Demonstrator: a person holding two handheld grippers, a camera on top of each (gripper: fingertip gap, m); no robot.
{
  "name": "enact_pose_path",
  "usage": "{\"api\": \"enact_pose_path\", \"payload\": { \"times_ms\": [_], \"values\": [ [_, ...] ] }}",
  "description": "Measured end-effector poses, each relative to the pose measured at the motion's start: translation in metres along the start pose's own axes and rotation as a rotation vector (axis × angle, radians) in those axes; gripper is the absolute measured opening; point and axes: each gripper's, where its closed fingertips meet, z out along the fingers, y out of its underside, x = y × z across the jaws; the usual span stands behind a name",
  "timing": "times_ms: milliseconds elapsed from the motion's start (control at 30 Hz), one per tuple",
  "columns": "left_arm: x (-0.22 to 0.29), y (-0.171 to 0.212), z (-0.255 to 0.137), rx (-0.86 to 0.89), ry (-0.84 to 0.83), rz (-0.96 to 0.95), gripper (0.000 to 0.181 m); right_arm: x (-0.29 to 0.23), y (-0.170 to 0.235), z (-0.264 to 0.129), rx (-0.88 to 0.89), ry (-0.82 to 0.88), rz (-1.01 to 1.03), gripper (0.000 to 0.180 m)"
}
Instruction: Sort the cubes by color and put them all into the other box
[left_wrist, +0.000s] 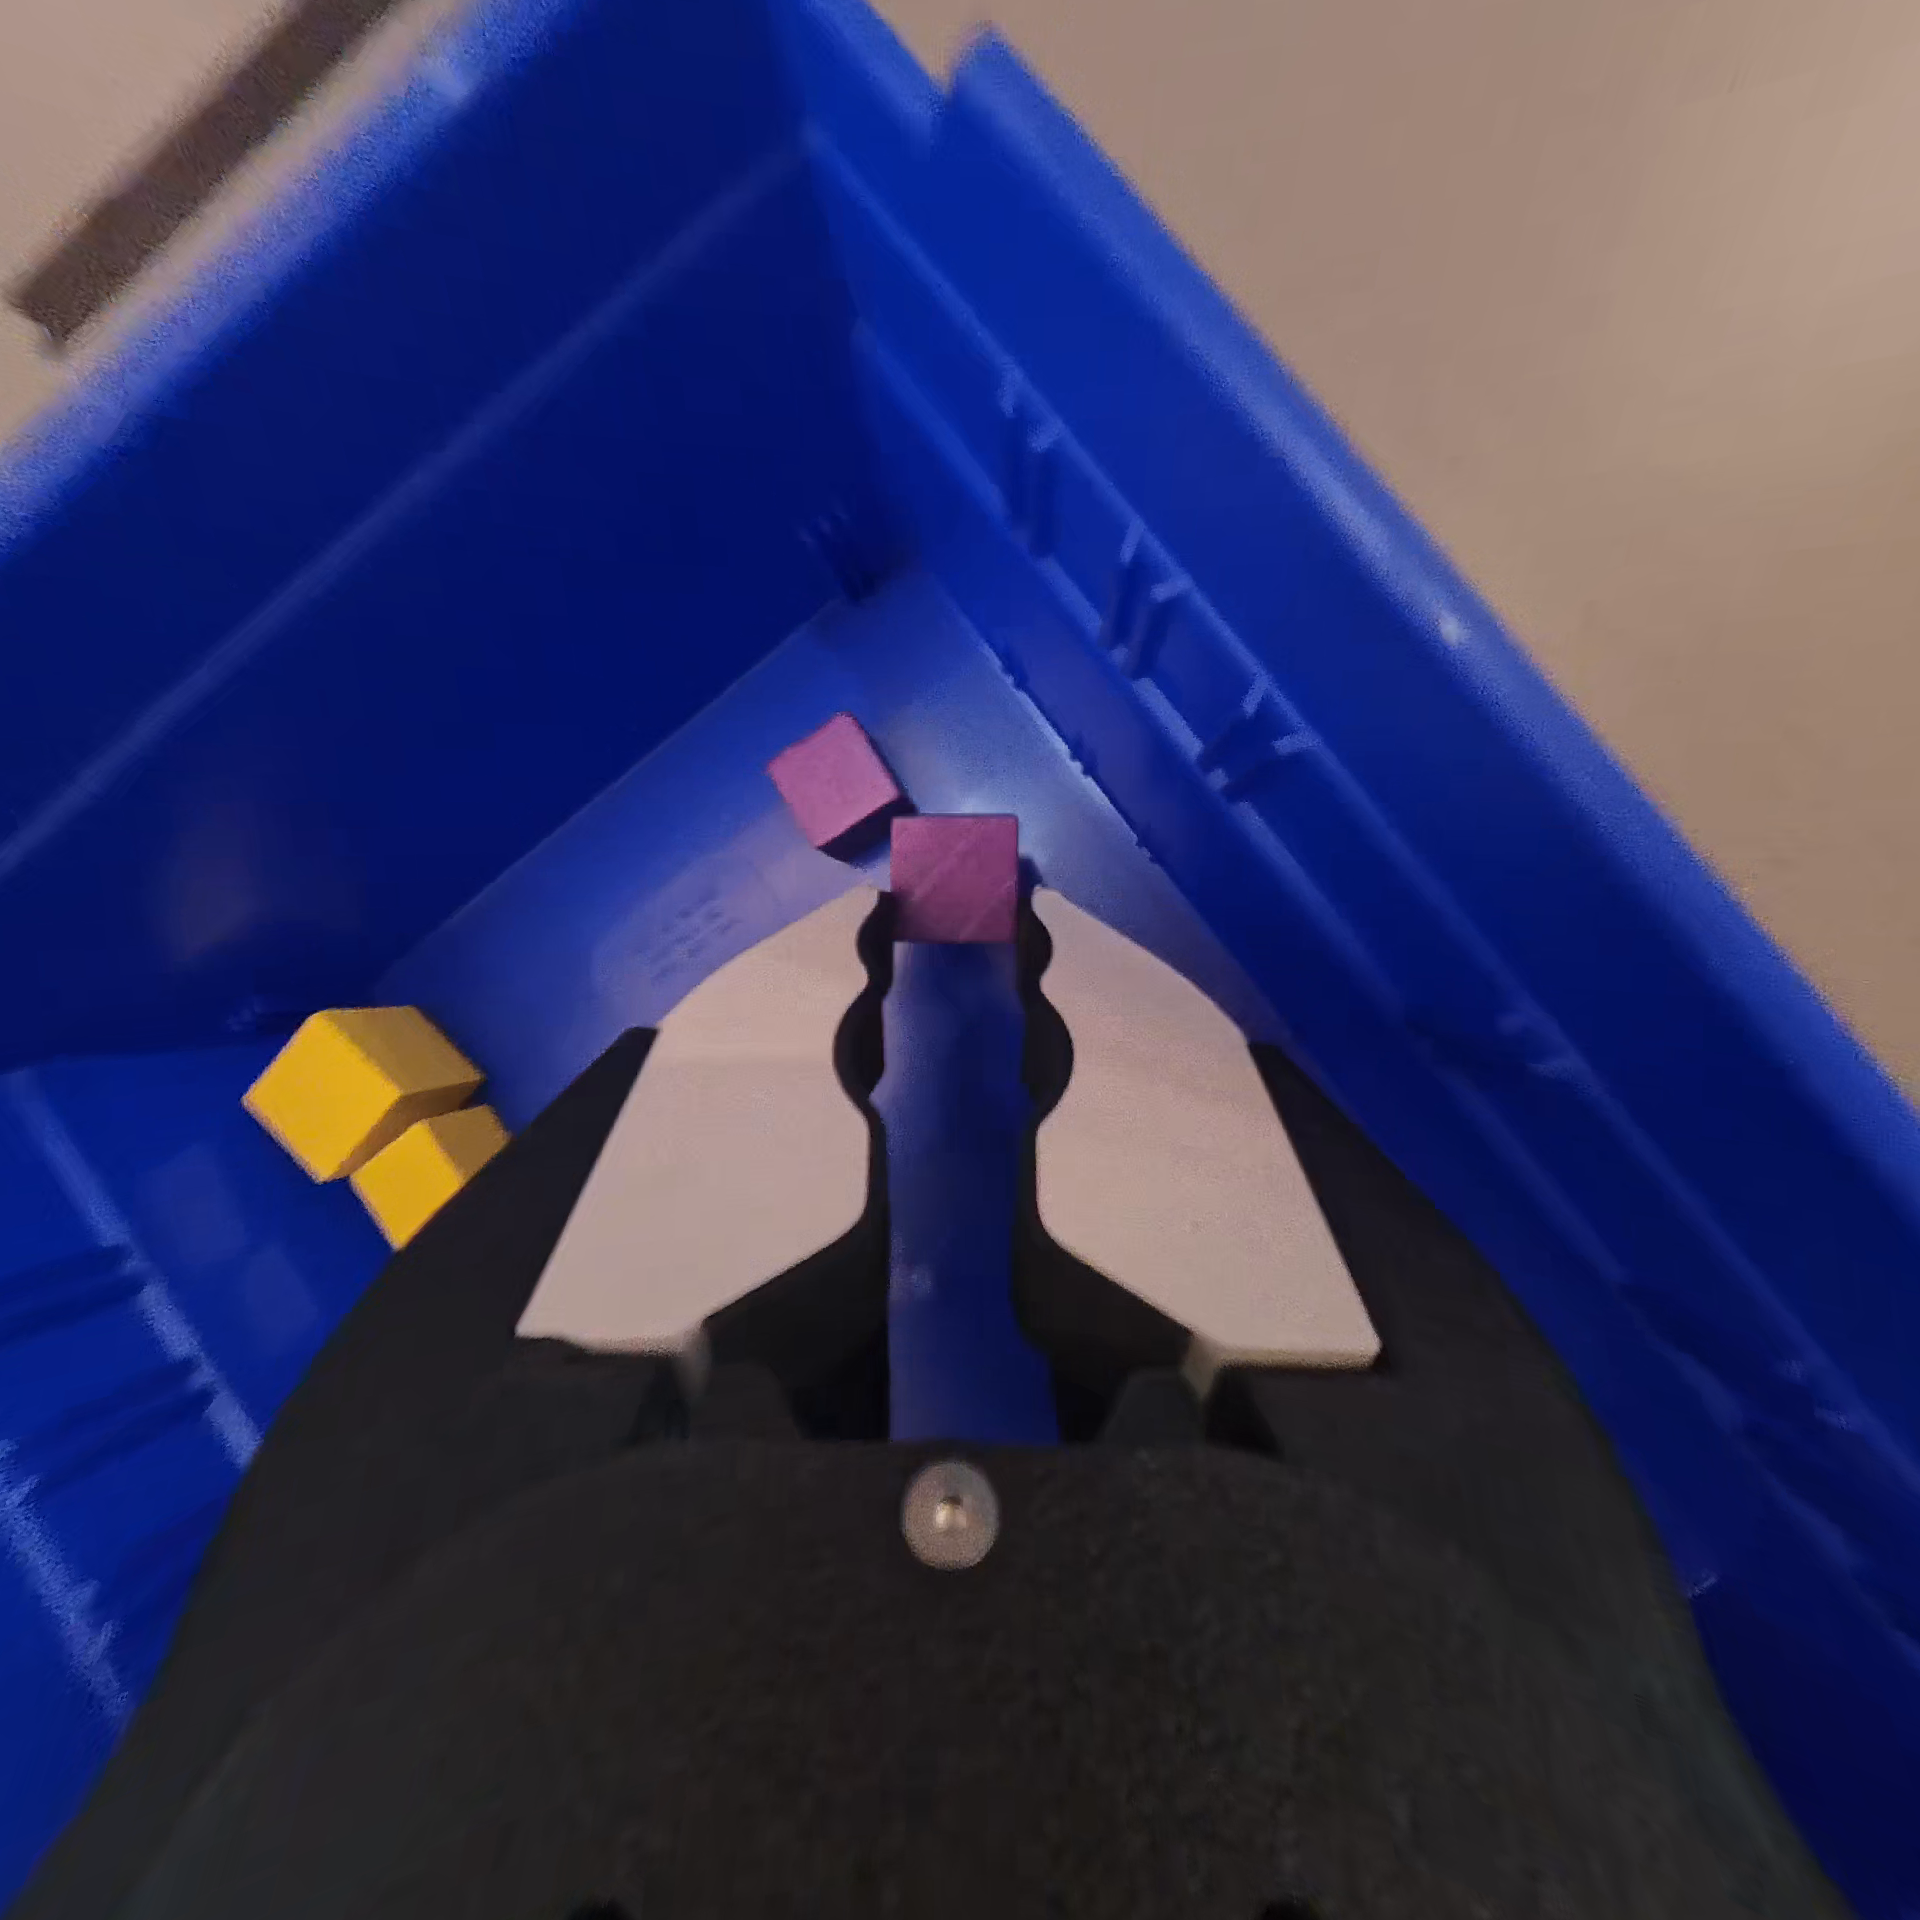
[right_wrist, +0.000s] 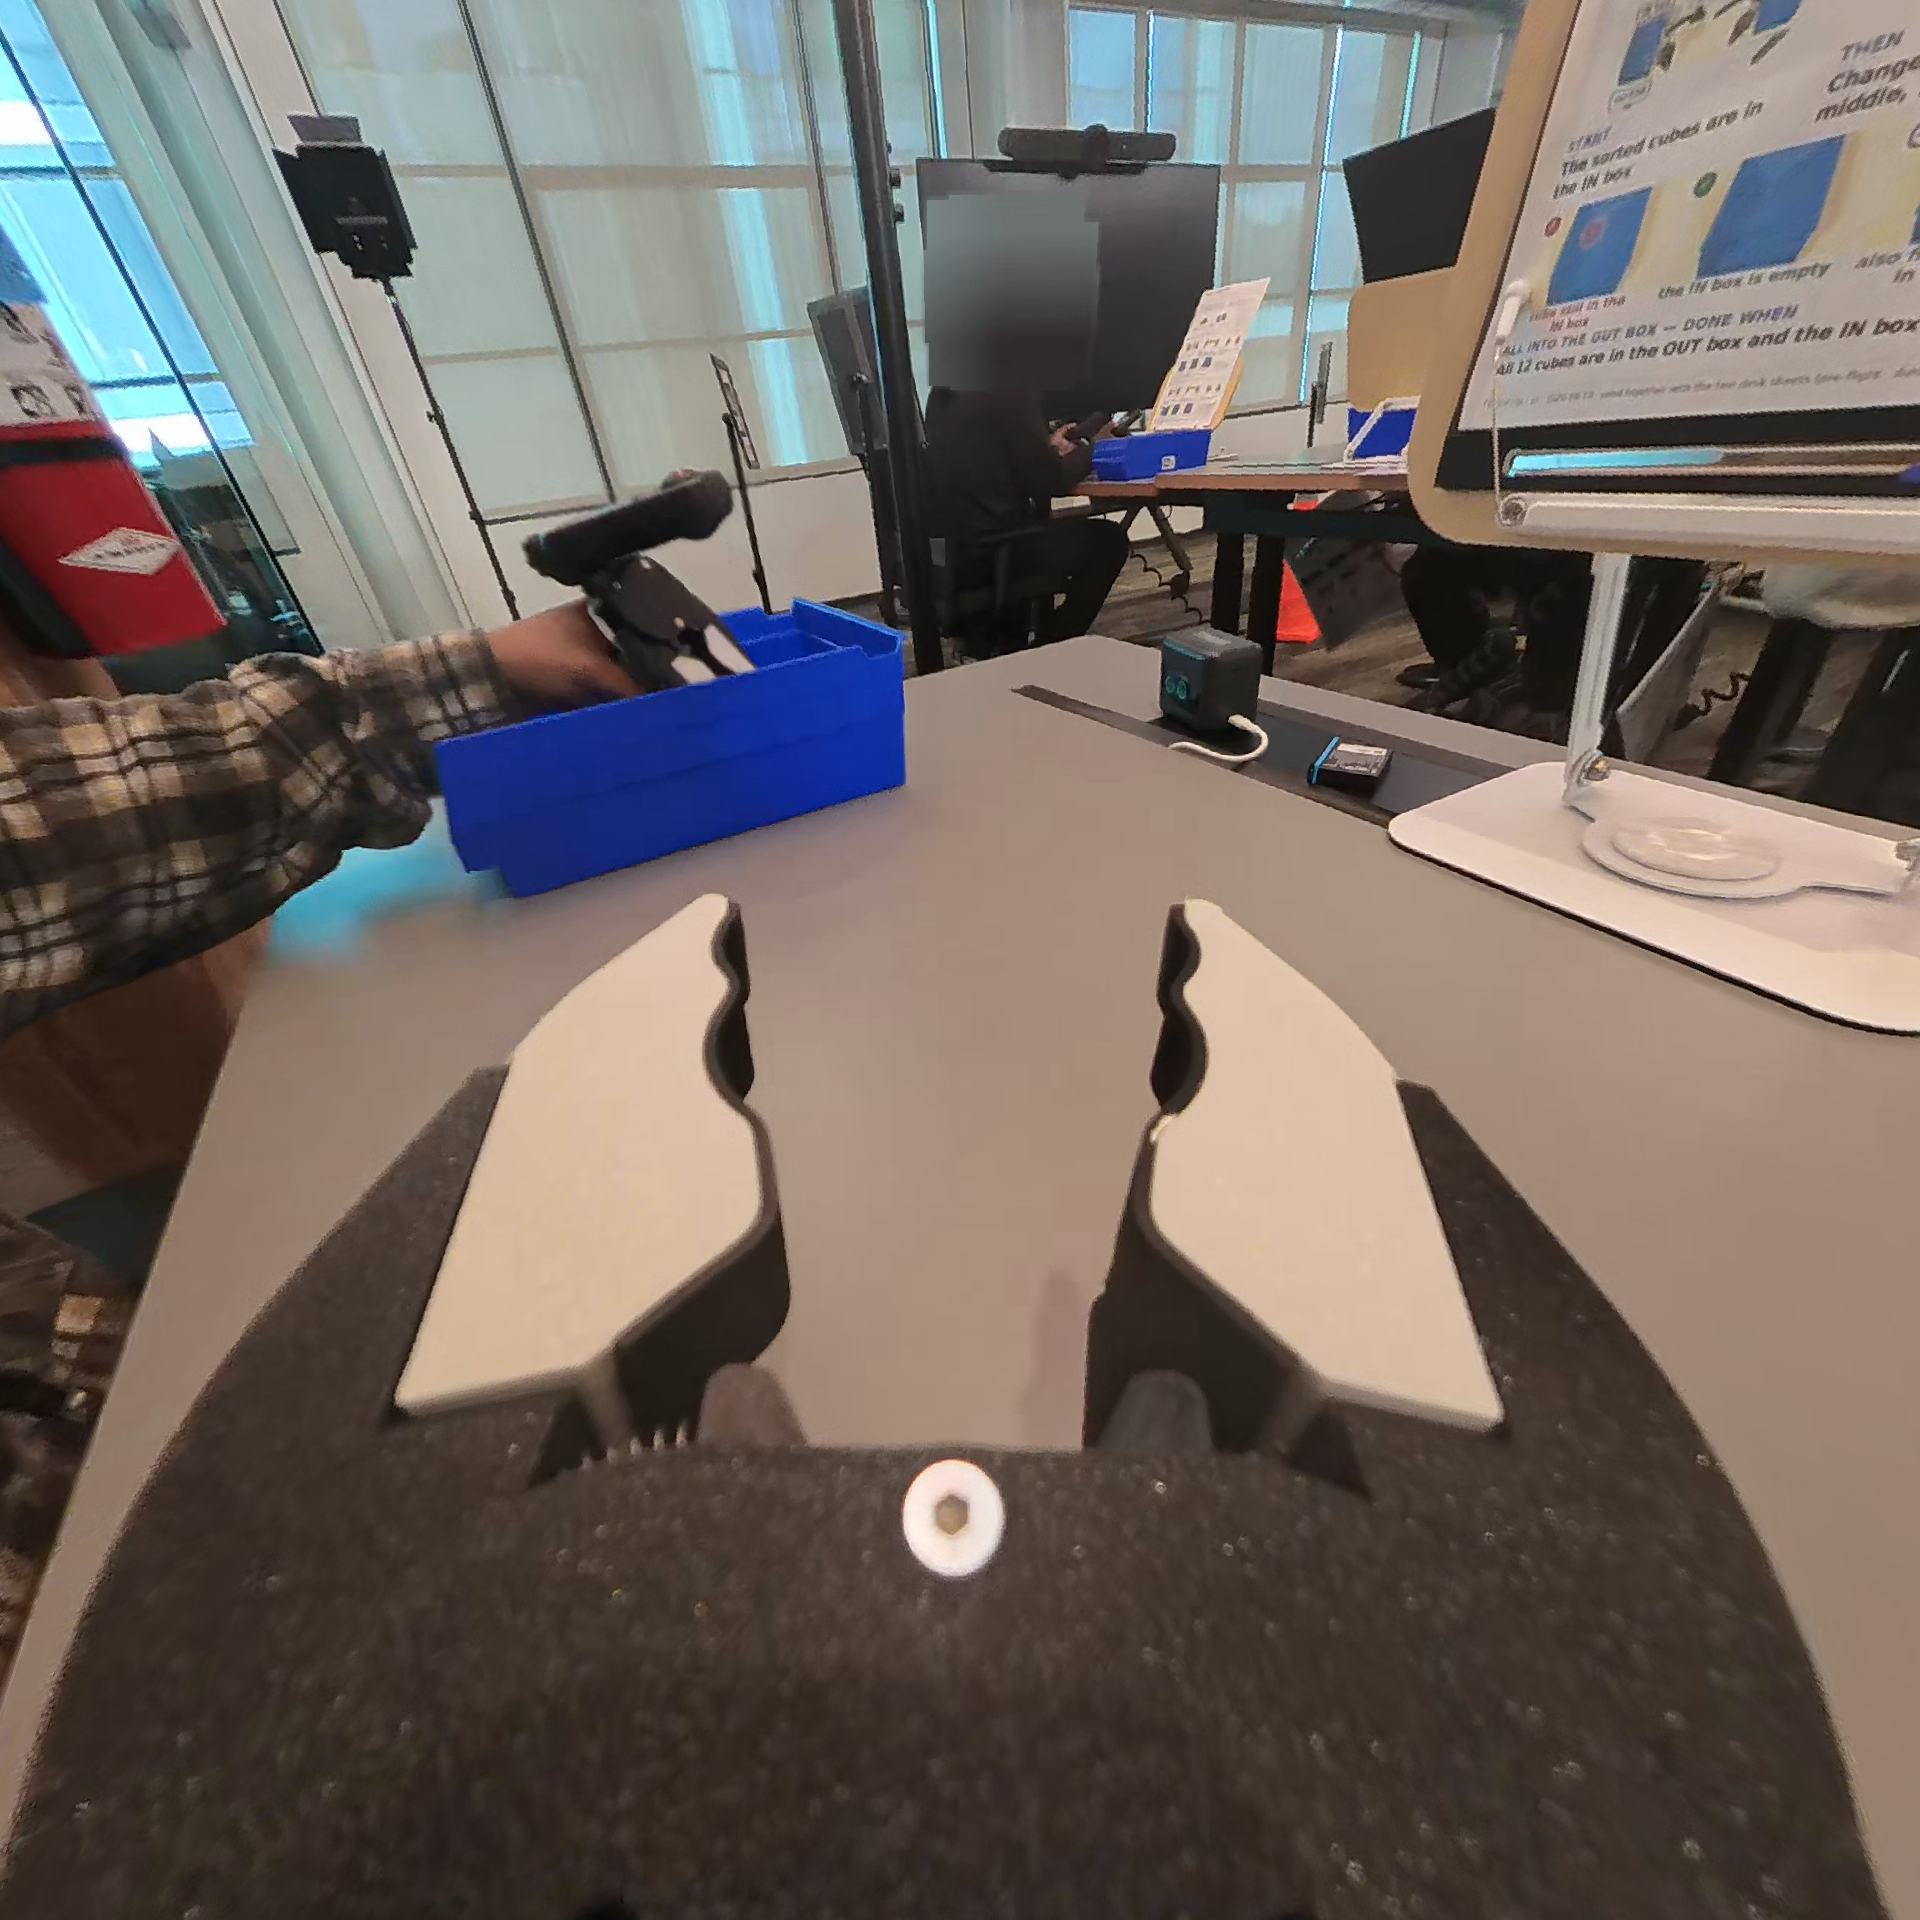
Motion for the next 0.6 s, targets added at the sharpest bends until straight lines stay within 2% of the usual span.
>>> {"api": "enact_pose_path", "payload": {
  "times_ms": [100,200,267,333,433,600],
  "values": [
    [-0.011,-0.024,-0.039,0.154,-0.072,-0.031,0.022,-0.002,-0.007,-0.007,0.007,-0.004,0.033,0.073],
    [-0.002,-0.063,-0.098,0.373,-0.131,0.002,0.022,-0.008,-0.013,-0.01,0.011,-0.06,0.161,0.069],
    [0.024,-0.091,-0.134,0.489,-0.132,0.043,0.022,-0.011,-0.016,-0.008,-0.006,-0.101,0.29,0.066],
    [0.069,-0.116,-0.151,0.528,-0.093,0.103,0.022,-0.015,-0.018,-0.003,-0.051,-0.151,0.43,0.065],
    [0.15,-0.148,-0.143,0.496,-0.047,0.247,0.022,-0.027,-0.021,0.008,-0.164,-0.234,0.61,0.061],
    [0.276,-0.187,-0.094,0.423,0.024,0.498,0.022,-0.043,-0.026,0.021,-0.284,-0.331,0.78,0.052]
  ]
}}
